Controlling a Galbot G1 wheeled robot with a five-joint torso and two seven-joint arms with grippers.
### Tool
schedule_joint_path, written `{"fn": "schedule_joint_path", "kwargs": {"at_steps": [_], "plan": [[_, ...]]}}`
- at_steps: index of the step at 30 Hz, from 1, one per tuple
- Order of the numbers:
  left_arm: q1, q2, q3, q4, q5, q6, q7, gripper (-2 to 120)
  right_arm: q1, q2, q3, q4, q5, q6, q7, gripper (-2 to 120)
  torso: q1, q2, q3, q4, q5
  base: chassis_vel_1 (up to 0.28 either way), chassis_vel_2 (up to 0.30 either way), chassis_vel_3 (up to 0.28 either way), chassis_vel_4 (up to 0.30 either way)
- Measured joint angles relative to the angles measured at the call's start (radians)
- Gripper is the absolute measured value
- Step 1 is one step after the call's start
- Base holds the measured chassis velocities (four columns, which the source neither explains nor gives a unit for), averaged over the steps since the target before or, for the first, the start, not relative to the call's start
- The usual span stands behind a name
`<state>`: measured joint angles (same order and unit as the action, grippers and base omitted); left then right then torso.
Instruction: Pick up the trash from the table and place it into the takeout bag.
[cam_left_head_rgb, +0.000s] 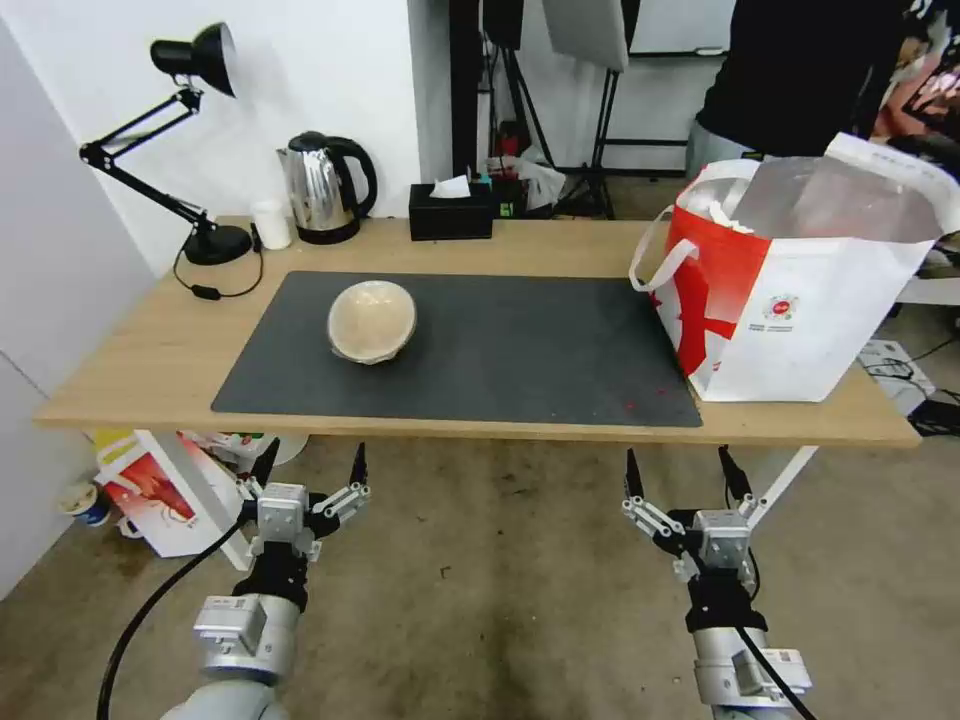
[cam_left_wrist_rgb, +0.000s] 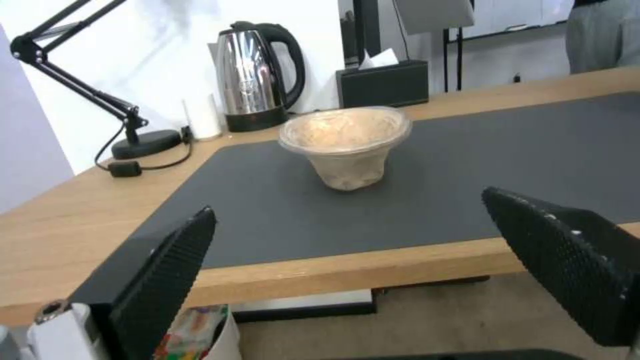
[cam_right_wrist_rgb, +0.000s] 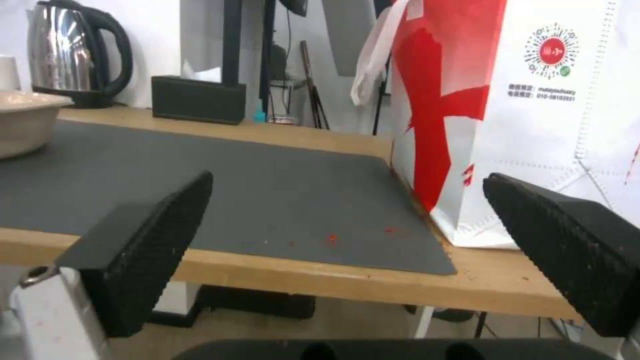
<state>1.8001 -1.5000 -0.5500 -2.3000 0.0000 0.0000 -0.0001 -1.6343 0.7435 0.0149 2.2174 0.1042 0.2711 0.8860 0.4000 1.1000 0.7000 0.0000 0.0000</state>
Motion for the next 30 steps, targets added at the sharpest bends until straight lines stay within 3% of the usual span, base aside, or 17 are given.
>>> {"fn": "schedule_joint_path", "kwargs": {"at_steps": [30], "plan": [[0.0, 0.0, 0.0, 0.0, 0.0, 0.0, 0.0, 100, -0.013, -0.001, -0.013, -0.026, 0.003, 0.0, -0.007, 100, 0.0, 0.0, 0.0, 0.0, 0.0, 0.0, 0.0, 0.0, 0.0]]}}
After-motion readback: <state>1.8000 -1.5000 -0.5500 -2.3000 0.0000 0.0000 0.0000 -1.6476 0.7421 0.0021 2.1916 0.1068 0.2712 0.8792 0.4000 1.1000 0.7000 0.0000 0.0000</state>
